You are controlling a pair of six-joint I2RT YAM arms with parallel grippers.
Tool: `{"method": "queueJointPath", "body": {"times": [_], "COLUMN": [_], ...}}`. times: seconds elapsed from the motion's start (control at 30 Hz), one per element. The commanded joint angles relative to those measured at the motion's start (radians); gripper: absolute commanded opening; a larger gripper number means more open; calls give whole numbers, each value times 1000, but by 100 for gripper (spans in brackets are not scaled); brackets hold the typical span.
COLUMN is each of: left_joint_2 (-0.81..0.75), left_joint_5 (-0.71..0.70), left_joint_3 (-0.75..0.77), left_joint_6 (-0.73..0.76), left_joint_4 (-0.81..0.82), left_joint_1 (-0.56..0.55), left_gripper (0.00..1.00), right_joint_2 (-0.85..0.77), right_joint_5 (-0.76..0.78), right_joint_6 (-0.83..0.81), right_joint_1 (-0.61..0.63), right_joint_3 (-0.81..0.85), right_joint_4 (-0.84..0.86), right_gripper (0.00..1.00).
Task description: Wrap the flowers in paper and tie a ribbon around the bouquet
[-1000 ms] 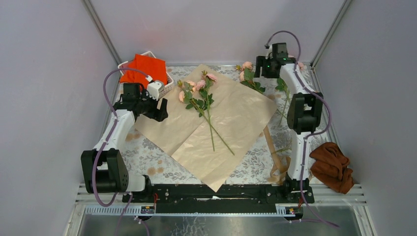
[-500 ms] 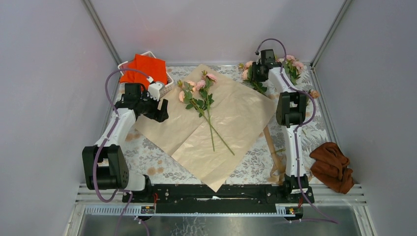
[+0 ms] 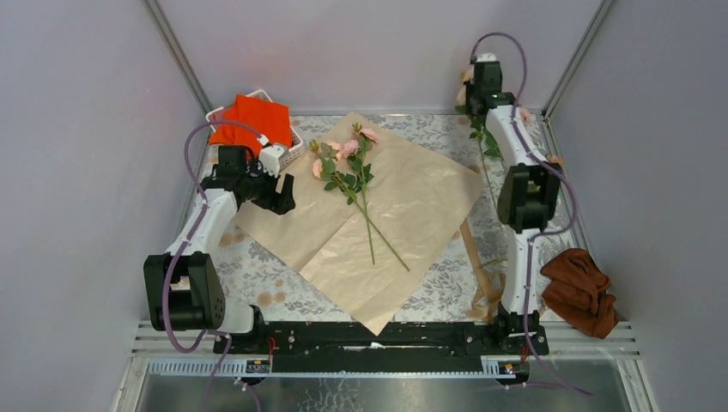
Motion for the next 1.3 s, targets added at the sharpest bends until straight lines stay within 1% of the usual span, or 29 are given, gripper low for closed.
{"method": "queueJointPath", "body": {"times": [0.0,0.03,0.1,0.2,0.23,0.37,0.43,0.53,0.63,0.73,0.83,0.87,0.9,0.93,0.97,1.0,1.03,1.07,1.1,1.17,1.27], "left_joint_2": [-22,-26,-33,-44,-47,-47,-41,-37,-40,-43,-40,-40,-40,-39,-38,-35,-31,-25,-19,-10,-9], "left_joint_5": [24,25,27,37,43,58,60,60,58,56,51,51,52,52,53,55,57,58,58,58,60], "left_joint_3": [14,17,23,24,23,23,21,21,20,15,11,12,11,10,9,9,8,9,11,13,12], "left_joint_6": [17,22,28,31,32,24,19,16,18,25,28,31,33,36,38,40,40,40,38,34,34], "left_joint_4": [-9,-14,-24,-28,-28,-27,-27,-31,-35,-34,-34,-34,-35,-35,-34,-33,-31,-31,-30,-31,-31], "left_joint_1": [9,9,8,9,9,8,10,9,9,8,9,9,9,10,10,9,10,10,10,10,10], "left_gripper": [86,86,86,86,86,86,86,86,86,86,86,86,86,86,86,86,86,86,86,86,86], "right_joint_2": [-423,-490,-618,-774,-823,-950,-963,-930,-818,-653,-445,-385,-331,-275,-223,-173,-143,-135,-154,-232,-353], "right_joint_5": [183,181,161,119,92,-116,-154,-151,-113,-101,-109,-134,-160,-197,-218,-211,-189,-160,-148,-196,-231], "right_joint_6": [-25,-13,18,66,107,269,370,498,602,659,640,609,562,508,458,416,383,356,338,308,252], "right_joint_1": [-6,-6,-5,20,36,142,233,355,440,481,486,486,485,483,479,472,460,441,409,324,162], "right_joint_3": [-147,-237,-339,-429,-447,-538,-598,-719,-771,-744,-613,-559,-499,-423,-321,-227,-146,-108,-111,-183,-307], "right_joint_4": [264,319,401,472,474,488,506,610,684,720,656,617,568,486,365,188,78,15,-11,-8,-5], "right_gripper": [0,0,0,0,0,0,0,0,0,0,0,3,12,27,41,51,59,62,64,68,70]}}
